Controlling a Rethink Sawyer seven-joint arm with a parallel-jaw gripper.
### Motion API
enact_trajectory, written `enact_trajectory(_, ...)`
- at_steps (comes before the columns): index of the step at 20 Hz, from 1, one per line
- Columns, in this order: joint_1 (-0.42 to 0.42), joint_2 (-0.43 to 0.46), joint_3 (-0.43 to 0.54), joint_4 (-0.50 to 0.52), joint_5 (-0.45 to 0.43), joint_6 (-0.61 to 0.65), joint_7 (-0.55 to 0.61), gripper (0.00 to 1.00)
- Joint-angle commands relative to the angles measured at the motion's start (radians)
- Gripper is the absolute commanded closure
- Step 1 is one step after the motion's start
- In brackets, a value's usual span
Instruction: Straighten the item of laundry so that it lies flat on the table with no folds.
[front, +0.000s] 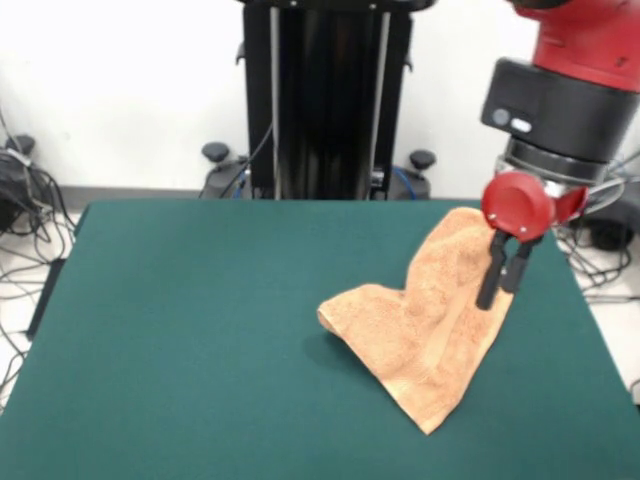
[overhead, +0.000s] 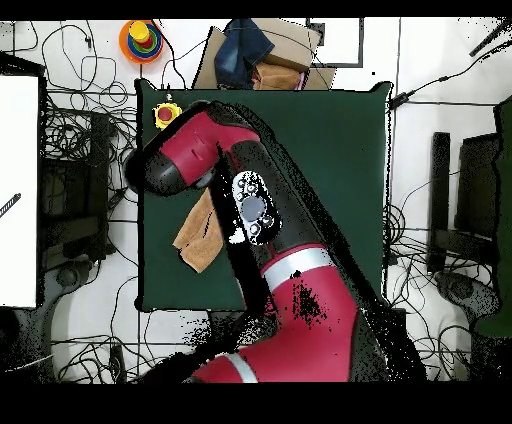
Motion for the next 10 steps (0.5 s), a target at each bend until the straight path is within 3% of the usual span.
enact_trajectory(1,0.052,0.014,-0.117,-0.020,-0.024,-0.025,0.218,0.00)
enact_trajectory(10,0.056,0.047,-0.131,0.013,0.032,0.019,0.107,0.00)
